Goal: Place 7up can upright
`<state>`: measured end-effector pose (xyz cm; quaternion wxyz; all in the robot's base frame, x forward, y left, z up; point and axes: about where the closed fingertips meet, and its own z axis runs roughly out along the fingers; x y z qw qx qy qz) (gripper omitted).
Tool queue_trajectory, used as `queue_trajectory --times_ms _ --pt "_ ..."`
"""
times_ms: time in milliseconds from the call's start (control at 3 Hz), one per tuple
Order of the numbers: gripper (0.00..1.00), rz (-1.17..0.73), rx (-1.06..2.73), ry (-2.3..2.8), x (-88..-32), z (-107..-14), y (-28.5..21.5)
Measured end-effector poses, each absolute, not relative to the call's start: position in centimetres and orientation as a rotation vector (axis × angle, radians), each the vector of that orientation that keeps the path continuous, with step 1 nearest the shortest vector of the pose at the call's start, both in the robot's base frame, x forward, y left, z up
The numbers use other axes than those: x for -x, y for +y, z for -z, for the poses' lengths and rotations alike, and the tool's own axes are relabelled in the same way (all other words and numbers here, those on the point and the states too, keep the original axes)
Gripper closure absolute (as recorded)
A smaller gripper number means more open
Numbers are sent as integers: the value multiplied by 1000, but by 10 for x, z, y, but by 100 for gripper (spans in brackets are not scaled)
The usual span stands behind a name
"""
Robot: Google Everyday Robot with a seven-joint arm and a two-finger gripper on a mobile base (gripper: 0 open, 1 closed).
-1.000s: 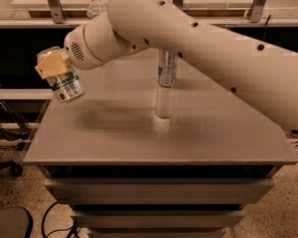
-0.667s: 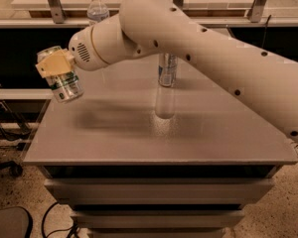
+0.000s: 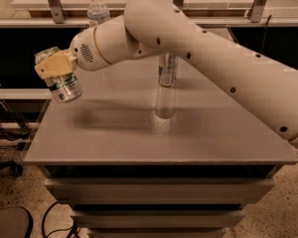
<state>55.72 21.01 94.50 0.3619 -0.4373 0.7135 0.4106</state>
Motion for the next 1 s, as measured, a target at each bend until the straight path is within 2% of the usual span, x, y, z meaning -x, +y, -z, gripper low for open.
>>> queue_trajectory --times_ms 1000 --pt "100 -1115 1164 1640 -550 -951 203"
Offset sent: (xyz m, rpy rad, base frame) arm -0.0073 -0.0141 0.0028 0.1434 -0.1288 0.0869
